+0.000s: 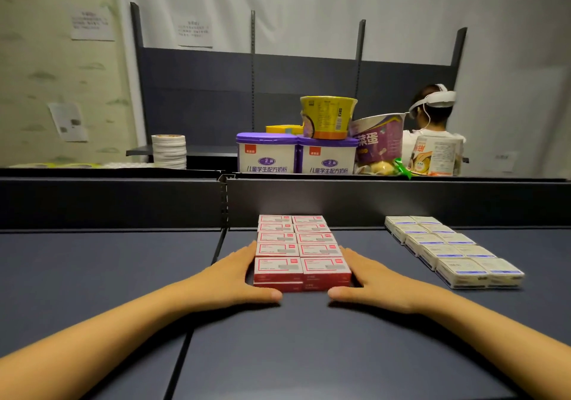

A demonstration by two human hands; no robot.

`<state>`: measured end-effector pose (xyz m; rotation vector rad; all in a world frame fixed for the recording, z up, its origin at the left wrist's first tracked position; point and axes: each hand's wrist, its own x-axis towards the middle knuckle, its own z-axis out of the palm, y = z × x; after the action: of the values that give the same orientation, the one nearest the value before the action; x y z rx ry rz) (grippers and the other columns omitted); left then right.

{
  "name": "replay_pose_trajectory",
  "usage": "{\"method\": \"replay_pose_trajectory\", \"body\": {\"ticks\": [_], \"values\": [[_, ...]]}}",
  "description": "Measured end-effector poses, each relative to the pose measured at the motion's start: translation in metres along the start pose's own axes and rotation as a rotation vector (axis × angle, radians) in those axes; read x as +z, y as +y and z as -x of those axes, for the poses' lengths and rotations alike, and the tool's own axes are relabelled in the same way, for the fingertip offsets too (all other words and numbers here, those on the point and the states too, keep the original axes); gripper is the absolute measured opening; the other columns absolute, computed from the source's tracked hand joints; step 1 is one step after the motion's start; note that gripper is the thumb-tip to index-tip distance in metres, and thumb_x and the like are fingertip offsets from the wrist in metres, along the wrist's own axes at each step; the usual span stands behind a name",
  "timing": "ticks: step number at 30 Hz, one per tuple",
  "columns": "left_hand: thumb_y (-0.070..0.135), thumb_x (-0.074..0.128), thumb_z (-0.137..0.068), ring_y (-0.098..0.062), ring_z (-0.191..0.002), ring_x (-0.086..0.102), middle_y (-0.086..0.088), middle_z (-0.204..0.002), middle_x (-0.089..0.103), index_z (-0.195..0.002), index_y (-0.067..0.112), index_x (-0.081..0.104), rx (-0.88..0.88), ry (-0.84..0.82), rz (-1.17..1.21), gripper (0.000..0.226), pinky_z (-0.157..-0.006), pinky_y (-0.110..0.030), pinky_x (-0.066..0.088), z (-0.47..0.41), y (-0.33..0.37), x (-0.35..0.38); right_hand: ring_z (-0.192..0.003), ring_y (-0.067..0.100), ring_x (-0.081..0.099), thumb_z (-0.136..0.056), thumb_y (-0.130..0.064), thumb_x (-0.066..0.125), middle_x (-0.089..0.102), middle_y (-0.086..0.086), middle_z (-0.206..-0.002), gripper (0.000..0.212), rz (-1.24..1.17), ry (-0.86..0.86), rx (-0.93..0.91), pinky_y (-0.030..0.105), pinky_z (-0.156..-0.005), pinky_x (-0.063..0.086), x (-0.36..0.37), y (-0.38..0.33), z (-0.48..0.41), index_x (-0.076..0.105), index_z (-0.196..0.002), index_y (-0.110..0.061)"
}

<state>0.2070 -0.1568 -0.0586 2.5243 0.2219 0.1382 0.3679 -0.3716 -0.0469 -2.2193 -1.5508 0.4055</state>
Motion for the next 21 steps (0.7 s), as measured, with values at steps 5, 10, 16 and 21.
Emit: {"method": "replay_pose_trajectory", "body": {"ticks": [5, 10, 16, 21], "values": [[0.039, 0.075, -0.073, 0.016, -0.104, 0.054, 0.039, -0.117, 0.047, -0.122, 0.062, 0.011, -0.002, -0.042, 0.188, 0.084, -0.085, -0.009, 0.046, -0.013, 0.001, -0.007, -0.108, -0.024, 0.045, -0.075, -0.041, 0.07, 0.036, -0.049, -0.116, 0.077, -0.234, -0.049, 0.016, -0.001, -0.086, 0.036, -0.009, 0.004, -0.009, 0.01, -0.116, -0.068], [0.043, 0.079, -0.067, 0.009, -0.115, 0.049, 0.037, -0.124, 0.043, -0.135, 0.052, 0.009, -0.006, -0.029, 0.172, 0.098, -0.104, -0.02, 0.036, -0.019, -0.006, -0.005, -0.115, -0.006, 0.05, -0.075, -0.04, 0.072, 0.045, -0.033, -0.122, 0.091, -0.277, -0.035, 0.042, 0.014, -0.093, 0.041, -0.006, 0.012, -0.021, 0.008, -0.138, -0.048], [0.047, 0.076, -0.069, 0.009, -0.112, 0.052, 0.039, -0.12, 0.046, -0.131, 0.057, 0.008, -0.025, -0.079, 0.17, 0.092, -0.104, -0.022, 0.04, -0.014, -0.002, -0.008, -0.109, -0.016, 0.049, -0.076, -0.04, 0.071, 0.043, -0.041, -0.117, 0.088, -0.276, -0.064, 0.048, 0.004, -0.084, 0.041, -0.005, 0.021, -0.028, 0.008, -0.137, -0.05], [0.042, 0.047, -0.092, -0.024, -0.132, 0.043, -0.003, -0.145, 0.042, -0.144, 0.023, 0.024, -0.191, 0.099, 0.401, 0.06, -0.114, -0.036, 0.028, -0.031, -0.029, -0.016, -0.139, 0.006, 0.021, -0.091, -0.056, 0.036, 0.009, -0.021, -0.148, 0.067, -0.545, 0.118, 0.262, 0.034, -0.118, 0.017, -0.016, 0.022, -0.048, 0.007, -0.145, -0.03]]}}
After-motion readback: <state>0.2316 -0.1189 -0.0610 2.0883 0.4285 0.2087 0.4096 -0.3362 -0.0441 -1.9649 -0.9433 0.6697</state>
